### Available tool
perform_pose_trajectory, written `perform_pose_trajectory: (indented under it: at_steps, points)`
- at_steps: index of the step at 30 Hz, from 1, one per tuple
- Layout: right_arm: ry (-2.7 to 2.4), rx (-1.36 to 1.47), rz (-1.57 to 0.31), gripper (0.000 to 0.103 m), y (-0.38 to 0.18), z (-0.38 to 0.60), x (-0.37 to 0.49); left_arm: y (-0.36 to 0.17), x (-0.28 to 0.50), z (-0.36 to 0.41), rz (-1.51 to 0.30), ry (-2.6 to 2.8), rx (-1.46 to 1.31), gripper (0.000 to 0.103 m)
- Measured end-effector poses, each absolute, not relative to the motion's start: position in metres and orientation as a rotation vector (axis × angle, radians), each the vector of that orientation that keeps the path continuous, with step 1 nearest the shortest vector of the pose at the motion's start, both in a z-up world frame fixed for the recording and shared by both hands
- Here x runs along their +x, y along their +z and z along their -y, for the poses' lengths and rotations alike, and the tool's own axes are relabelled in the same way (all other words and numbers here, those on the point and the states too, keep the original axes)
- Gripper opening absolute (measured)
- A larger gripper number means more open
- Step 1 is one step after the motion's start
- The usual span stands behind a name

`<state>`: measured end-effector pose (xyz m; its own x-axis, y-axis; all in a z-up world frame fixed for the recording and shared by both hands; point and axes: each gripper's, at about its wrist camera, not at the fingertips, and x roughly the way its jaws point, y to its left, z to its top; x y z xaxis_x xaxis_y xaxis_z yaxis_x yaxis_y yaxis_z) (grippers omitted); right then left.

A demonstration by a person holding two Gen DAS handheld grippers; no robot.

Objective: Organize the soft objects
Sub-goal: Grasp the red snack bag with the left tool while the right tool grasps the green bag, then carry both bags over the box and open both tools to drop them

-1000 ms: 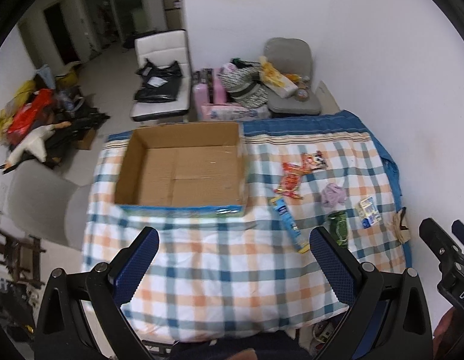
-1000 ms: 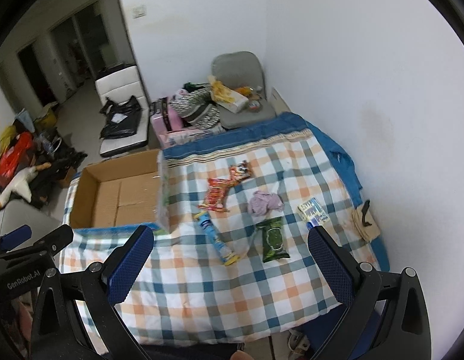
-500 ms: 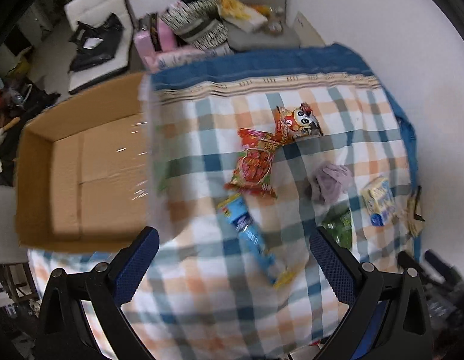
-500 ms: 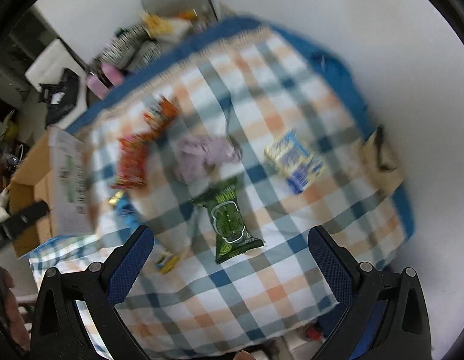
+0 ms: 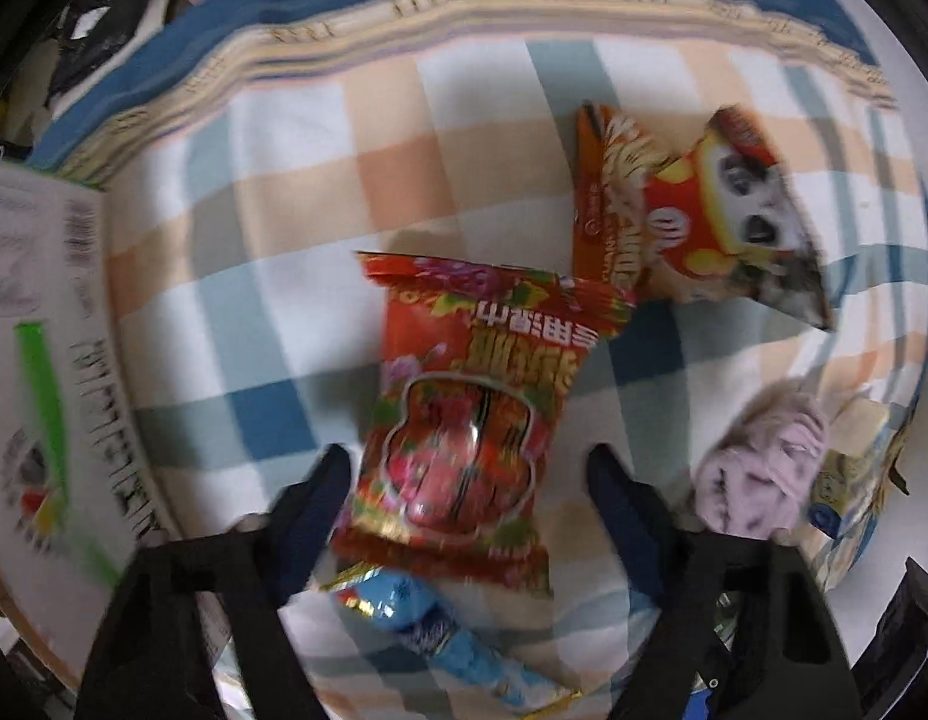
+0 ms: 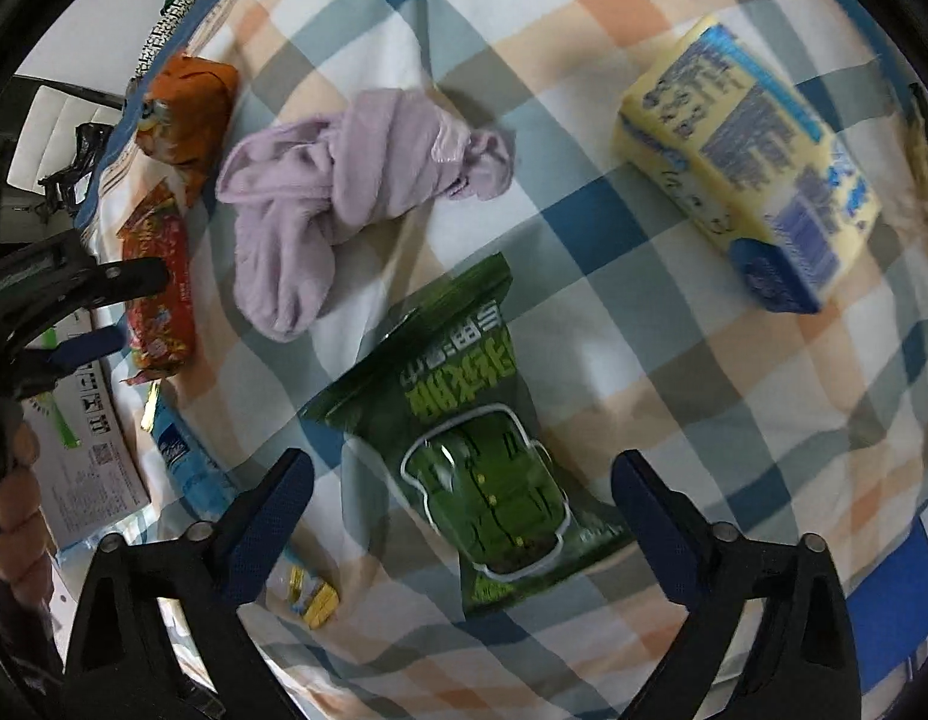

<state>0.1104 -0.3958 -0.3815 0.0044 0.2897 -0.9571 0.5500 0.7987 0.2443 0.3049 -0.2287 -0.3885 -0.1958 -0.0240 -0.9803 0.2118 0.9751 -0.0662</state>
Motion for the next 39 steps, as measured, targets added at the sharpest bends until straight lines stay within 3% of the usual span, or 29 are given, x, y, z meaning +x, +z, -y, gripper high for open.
perform_pose_trajectory:
  at_steps: [3, 4, 8, 20, 30, 39]
  points:
    - [-0.245, 0.698, -1.622, 0.075, -0.394, 0.397, 0.112, -0.398, 0.308, 0.23, -1.769, -0.195, 0.177, 0.05]
    - [-0.249, 0.698, -1.627, 0.066, -0.398, 0.398, 0.113, -0.398, 0.308, 0.229, -1.772, -0.195, 0.18, 0.05]
    - [-0.271, 0.726, -1.639, 0.05, -0.412, 0.401, 0.111, -0.395, 0.306, 0.228, -1.76, -0.195, 0.179, 0.046]
    - [-0.214, 0.791, -1.616, 0.043, -0.397, 0.393, 0.107, -0.316, 0.265, 0.21, -1.684, -0.215, 0.147, 0.044]
    - [-0.002, 0.667, -1.498, 0.043, -0.301, 0.329, 0.131, -0.188, 0.207, 0.13, -1.534, -0.271, -0.009, 0.044]
    - [0.198, 0.538, -1.404, 0.043, -0.202, 0.209, 0.181, -0.137, 0.224, 0.008, -1.405, -0.184, -0.093, 0.044]
